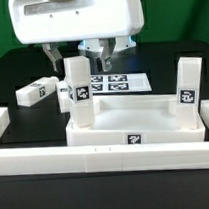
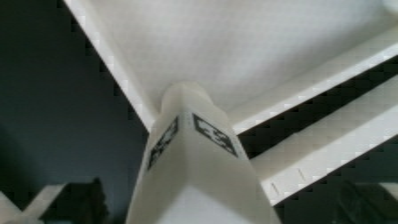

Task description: Assemble desk

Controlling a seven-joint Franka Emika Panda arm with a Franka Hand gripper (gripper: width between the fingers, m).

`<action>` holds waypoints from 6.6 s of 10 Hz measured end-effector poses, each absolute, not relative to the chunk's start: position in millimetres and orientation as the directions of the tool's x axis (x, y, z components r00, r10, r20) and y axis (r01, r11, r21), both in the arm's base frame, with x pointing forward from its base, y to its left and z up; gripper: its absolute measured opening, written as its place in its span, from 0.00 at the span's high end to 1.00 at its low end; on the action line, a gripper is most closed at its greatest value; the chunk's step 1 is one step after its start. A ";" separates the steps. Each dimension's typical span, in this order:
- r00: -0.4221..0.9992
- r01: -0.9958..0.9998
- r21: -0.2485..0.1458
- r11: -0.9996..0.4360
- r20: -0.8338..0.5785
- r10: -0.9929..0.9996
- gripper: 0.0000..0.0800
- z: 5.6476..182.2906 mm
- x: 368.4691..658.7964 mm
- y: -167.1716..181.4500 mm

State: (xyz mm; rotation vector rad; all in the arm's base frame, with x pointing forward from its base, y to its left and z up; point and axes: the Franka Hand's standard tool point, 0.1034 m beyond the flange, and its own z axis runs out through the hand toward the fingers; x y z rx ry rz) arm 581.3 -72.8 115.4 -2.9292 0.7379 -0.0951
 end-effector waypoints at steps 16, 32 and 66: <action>0.964 0.254 -0.045 -0.966 0.090 0.249 0.64 113.1 578.9 -76.0; 0.544 -0.835 -0.119 -0.537 -0.032 -0.838 0.64 111.1 580.2 -55.2; 0.923 -0.374 -0.053 -0.926 0.083 -0.377 0.64 105.4 583.8 -53.1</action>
Offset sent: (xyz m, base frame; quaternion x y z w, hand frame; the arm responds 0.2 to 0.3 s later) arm 0.0048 -0.0025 0.0012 -0.0110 -0.0004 -0.1682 0.9857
